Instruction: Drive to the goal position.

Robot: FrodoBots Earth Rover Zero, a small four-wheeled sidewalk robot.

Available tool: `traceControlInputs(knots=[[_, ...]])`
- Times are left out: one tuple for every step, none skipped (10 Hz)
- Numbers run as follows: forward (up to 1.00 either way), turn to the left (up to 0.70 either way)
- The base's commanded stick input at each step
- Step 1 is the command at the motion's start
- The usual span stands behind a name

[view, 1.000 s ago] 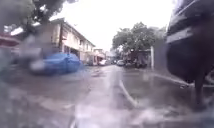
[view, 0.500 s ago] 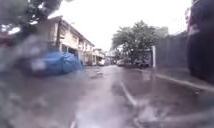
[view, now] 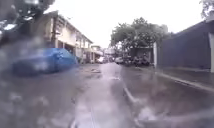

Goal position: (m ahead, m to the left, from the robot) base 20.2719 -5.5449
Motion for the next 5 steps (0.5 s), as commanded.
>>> traceControlInputs(knots=[[1.00,0.00],[1.00,0.00],[1.00,0.00],[1.00,0.00],[1.00,0.00]])
